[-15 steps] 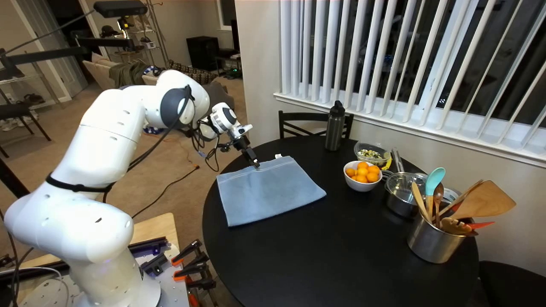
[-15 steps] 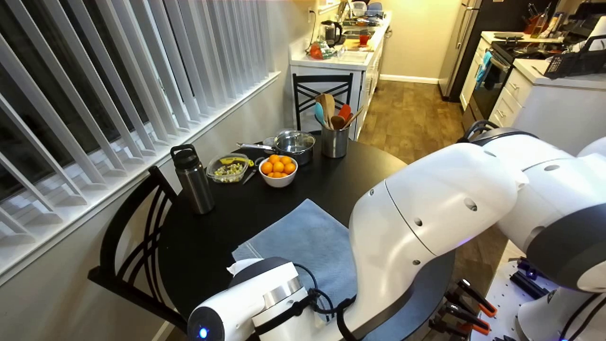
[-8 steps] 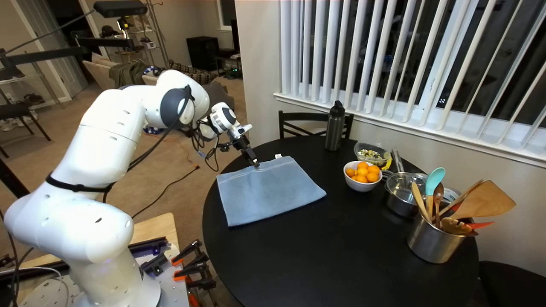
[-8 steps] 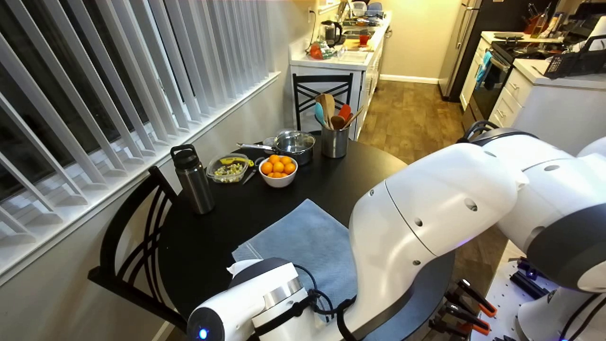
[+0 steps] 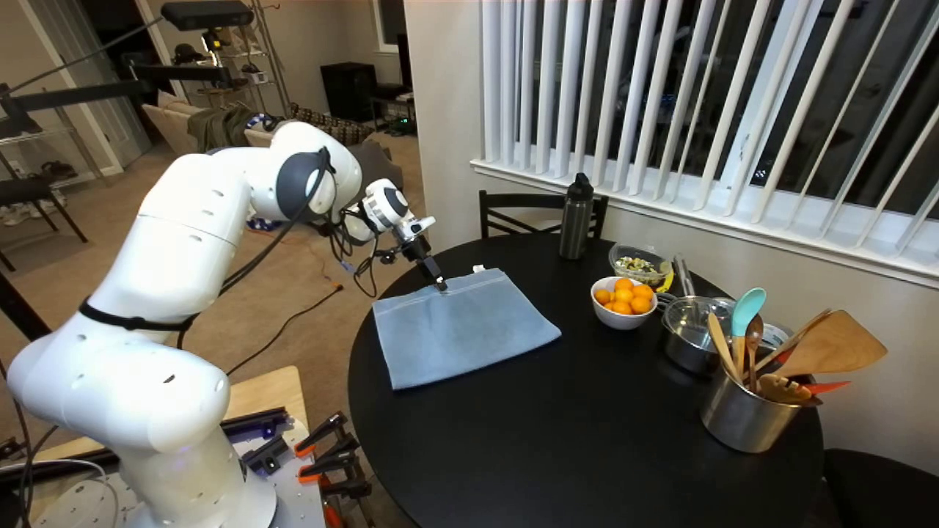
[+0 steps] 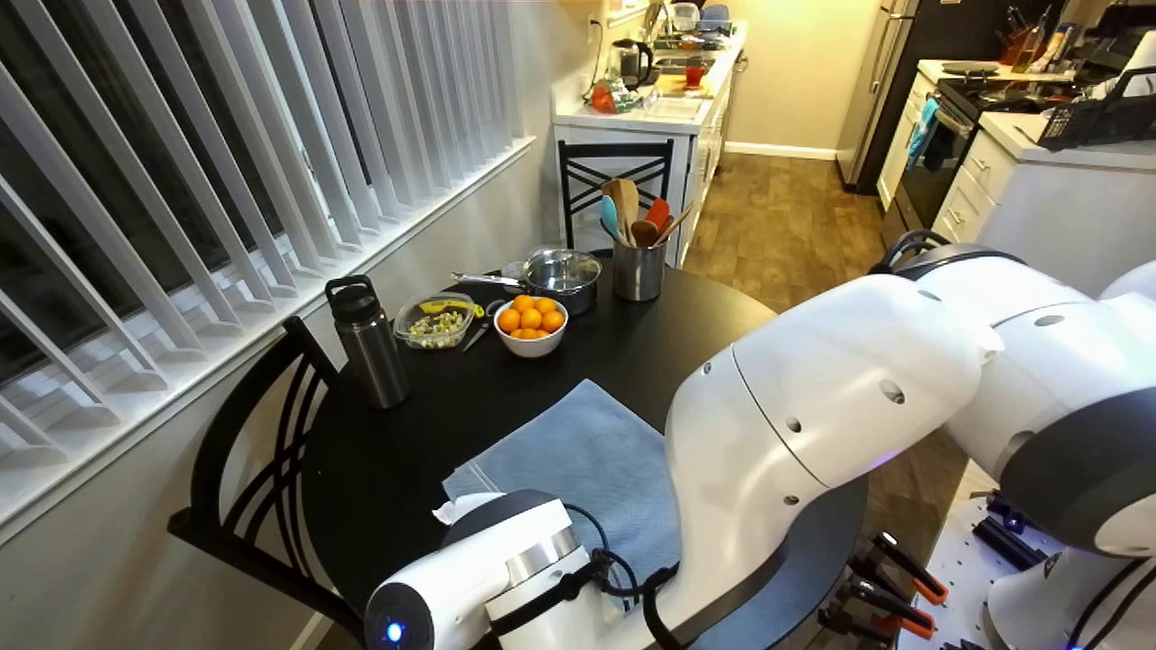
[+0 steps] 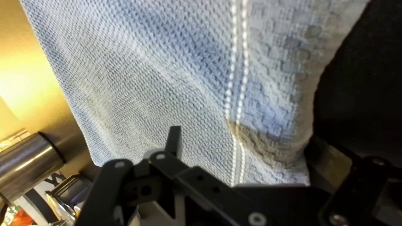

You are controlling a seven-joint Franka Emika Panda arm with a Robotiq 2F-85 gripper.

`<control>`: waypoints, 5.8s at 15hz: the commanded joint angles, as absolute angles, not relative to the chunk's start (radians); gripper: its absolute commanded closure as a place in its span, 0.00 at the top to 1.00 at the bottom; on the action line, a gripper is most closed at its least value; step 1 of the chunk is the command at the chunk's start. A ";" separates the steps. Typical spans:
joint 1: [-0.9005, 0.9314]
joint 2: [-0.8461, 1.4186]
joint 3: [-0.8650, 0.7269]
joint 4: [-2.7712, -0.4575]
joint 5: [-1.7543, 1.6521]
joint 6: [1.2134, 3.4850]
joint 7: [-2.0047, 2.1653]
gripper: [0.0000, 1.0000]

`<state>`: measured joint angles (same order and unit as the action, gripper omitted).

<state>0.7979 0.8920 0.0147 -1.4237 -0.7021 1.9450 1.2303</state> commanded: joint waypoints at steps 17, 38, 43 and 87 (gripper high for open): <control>0.895 0.792 0.023 -1.472 -0.756 1.732 1.304 1.00; 0.780 0.824 0.060 -1.532 -0.674 1.974 1.270 1.00; 0.784 0.820 0.071 -1.526 -0.654 1.952 1.256 1.00; 0.807 0.886 0.038 -1.379 -0.668 1.878 1.245 0.74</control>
